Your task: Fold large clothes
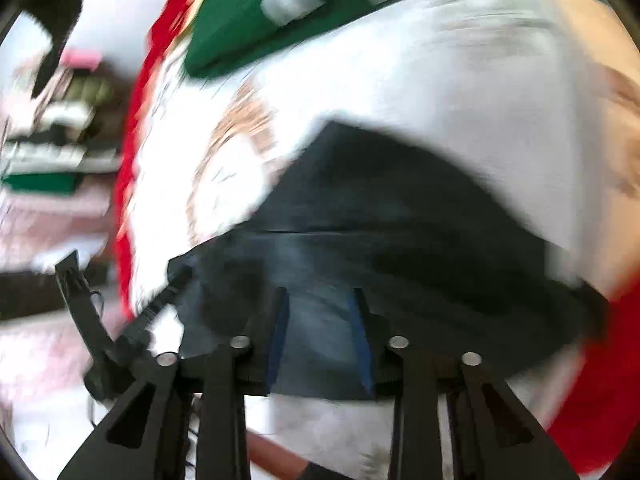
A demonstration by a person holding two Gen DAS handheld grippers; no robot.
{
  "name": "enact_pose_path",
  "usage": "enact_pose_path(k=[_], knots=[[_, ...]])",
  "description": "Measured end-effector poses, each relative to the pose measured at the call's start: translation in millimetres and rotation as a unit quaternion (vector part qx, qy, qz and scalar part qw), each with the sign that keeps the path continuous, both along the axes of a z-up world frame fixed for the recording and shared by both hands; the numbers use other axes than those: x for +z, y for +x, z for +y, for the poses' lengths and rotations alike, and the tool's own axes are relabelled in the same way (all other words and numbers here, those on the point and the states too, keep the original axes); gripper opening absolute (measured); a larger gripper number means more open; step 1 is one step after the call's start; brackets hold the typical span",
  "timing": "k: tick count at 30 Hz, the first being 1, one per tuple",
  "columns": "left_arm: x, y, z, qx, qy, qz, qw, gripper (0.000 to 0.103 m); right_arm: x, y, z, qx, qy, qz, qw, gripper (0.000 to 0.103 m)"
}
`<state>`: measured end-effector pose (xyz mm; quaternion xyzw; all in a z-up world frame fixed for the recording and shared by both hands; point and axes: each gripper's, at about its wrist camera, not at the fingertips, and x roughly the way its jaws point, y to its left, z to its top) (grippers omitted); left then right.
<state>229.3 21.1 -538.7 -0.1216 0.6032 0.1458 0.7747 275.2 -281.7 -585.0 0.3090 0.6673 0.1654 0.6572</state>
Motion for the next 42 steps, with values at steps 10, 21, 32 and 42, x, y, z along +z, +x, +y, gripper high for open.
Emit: enact_pose_path(k=[10,21,32,42], knots=[[-4.9,-17.4,15.4,0.033,0.002,0.002,0.9994,0.103,-82.2,66.6,98.7,0.076,-0.056,0.063,0.994,0.012],[-14.6,-7.2,-51.3,-0.037,-0.017,0.009,0.9991,0.103,-23.0,-74.9,-86.7,-0.138,0.006,0.004,0.990,0.081],[-60.1,-4.4,-60.9,-0.069,-0.030,0.046,0.9961,0.103,-125.6,-144.2,-141.3,-0.313,0.126,-0.001,0.942,0.080],[-64.5,25.1,-72.9,-0.124,-0.017,0.034,0.9916,0.103,-107.6,-96.7,-128.5,-0.377,0.205,-0.074,0.900,0.026]])
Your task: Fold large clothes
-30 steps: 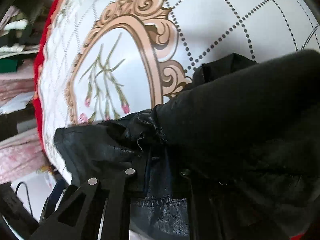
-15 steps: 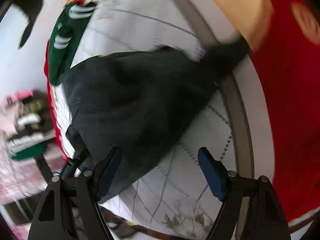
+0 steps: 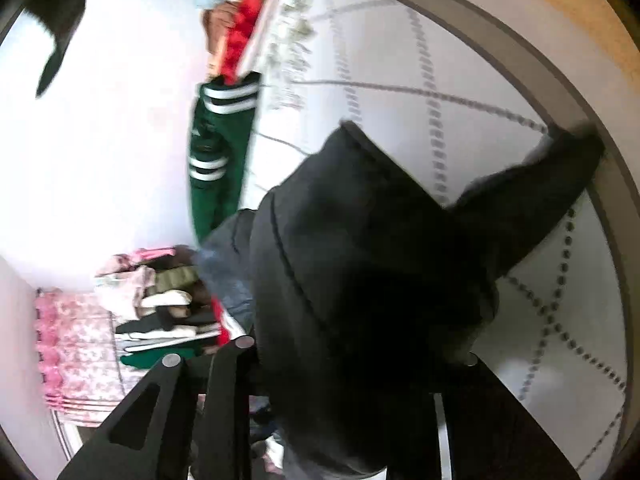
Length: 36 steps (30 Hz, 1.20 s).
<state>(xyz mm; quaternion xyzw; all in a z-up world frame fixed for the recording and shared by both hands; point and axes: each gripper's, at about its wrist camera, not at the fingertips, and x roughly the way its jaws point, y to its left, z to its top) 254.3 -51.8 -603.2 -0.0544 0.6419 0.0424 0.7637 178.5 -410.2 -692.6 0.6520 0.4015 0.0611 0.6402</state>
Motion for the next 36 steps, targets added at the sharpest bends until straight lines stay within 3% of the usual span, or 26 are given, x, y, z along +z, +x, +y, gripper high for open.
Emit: enact_pose_path(k=[7,11,14,16,19,23,28,32,36], knots=[[-2.4,34.8,-40.1,-0.052,-0.046,-0.008,0.9975,0.103,72.2,-2.1,-6.9,-0.024,-0.020,-0.043,0.999,0.019],[-6.1,60.9,-79.4,-0.081,-0.080,-0.021,0.9933,0.103,129.3,10.4,-8.1,-0.004,-0.099,-0.064,0.993,0.019],[-6.5,79.1,-94.3,-0.089,-0.111,-0.022,0.9896,0.103,155.6,24.6,-4.1,0.016,-0.140,-0.071,0.987,0.019],[-1.0,82.6,-83.6,-0.066,-0.130,-0.016,0.9891,0.103,174.7,44.0,7.1,0.036,-0.165,-0.078,0.982,0.019],[20.7,69.6,-37.0,0.007,-0.131,-0.023,0.9911,0.103,193.3,56.3,30.1,0.070,-0.174,-0.094,0.978,0.019],[55.0,14.0,55.9,0.129,-0.124,-0.044,0.9829,0.103,215.2,79.9,98.0,0.143,-0.168,-0.107,0.969,0.019],[68.5,-65.5,152.6,0.230,-0.064,-0.038,0.9703,0.103,202.7,112.5,196.9,0.229,-0.144,-0.115,0.956,0.019],[71.1,-111.9,203.6,0.269,-0.030,-0.029,0.9622,0.103,160.8,129.7,285.7,0.301,-0.128,-0.081,0.942,0.019],[78.4,-133.5,224.7,0.295,-0.014,-0.032,0.9550,0.103,104.2,133.0,360.9,0.385,-0.155,-0.029,0.909,0.019]])
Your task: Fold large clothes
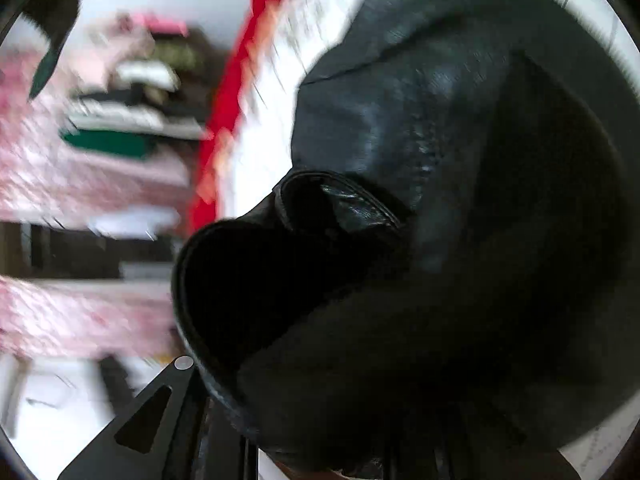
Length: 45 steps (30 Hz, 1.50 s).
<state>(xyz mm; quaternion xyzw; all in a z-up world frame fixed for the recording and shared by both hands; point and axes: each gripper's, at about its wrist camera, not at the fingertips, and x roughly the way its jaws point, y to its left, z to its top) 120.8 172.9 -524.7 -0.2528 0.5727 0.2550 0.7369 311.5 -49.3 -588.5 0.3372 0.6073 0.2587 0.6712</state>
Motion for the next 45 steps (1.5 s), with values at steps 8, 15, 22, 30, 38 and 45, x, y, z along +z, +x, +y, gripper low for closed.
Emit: enact_pose_path(k=[8,15,22,30,38,45], knots=[[61.1,8.9,6.0,-0.001,0.003,-0.070,0.9975,0.103,15.0,14.1,18.2,0.084,0.029,0.024,0.996,0.085],[99.5,60.7,-20.6,-0.050,-0.002,-0.137,0.9893,0.103,64.3,10.3,-76.6,0.045,0.097,0.056,0.993,0.093],[56.7,100.5,-48.9,-0.084,-0.004,-0.106,0.9908,0.103,33.9,57.4,-115.6,-0.007,-0.016,0.047,0.999,0.033],[27.0,114.5,-59.5,-0.105,-0.007,-0.072,0.9918,0.103,-34.7,69.0,-16.5,0.075,-0.075,0.115,0.988,0.000],[14.3,112.0,-52.8,-0.103,0.004,-0.055,0.9932,0.103,49.9,82.8,-46.0,0.067,-0.118,0.031,0.990,0.006],[5.8,117.3,-50.0,-0.109,0.022,-0.046,0.9927,0.103,-20.9,127.6,-3.6,0.067,-0.200,0.085,0.974,0.000]])
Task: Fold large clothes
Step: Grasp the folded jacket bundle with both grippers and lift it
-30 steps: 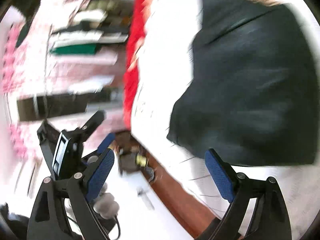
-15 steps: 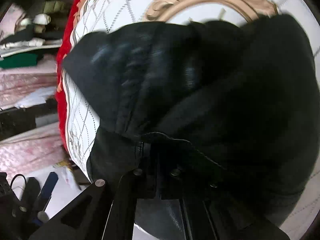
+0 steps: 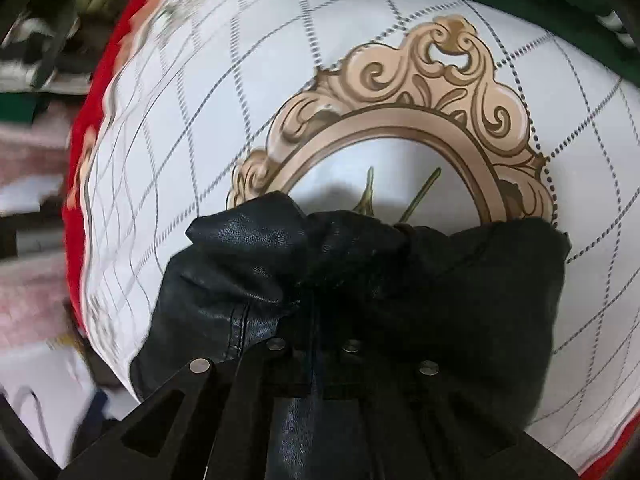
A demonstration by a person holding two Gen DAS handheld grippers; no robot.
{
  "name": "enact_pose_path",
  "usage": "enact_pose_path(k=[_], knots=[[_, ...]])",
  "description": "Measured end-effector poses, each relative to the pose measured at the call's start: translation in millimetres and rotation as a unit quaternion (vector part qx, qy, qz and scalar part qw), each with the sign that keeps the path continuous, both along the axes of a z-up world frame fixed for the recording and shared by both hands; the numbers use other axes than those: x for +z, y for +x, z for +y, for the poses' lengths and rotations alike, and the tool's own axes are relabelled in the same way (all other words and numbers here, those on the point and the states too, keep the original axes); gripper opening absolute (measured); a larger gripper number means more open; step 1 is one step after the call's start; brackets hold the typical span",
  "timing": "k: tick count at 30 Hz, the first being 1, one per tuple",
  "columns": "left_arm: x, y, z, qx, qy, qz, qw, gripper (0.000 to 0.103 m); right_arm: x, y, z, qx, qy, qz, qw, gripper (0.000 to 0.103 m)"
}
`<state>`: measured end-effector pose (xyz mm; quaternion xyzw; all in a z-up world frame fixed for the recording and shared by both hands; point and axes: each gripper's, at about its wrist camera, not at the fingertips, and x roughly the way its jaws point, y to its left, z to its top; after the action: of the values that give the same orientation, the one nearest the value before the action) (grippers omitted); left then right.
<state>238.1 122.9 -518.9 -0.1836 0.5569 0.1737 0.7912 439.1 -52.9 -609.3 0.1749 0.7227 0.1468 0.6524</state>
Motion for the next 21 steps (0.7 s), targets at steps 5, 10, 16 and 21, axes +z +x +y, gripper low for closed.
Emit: enact_pose_path(k=[5,10,16,21], knots=[[6.8,0.6,-4.0,-0.005,-0.008,-0.008,0.9999,0.103,45.1,-8.3,-30.0,0.031,0.041,0.011,0.999,0.005],[-4.3,1.0,-14.2,-0.009,-0.012,0.000,0.9999,0.103,60.9,-42.6,-83.3,-0.003,0.006,-0.003,1.000,0.013],[-35.4,-4.4,-27.3,-0.003,-0.008,0.034,0.9994,0.103,-13.9,-55.4,-97.3,-0.021,0.005,0.014,1.000,0.006],[-27.4,-32.8,-24.0,0.021,-0.041,0.026,0.9986,0.103,30.2,-70.4,-132.2,-0.029,0.093,-0.025,0.995,0.052]])
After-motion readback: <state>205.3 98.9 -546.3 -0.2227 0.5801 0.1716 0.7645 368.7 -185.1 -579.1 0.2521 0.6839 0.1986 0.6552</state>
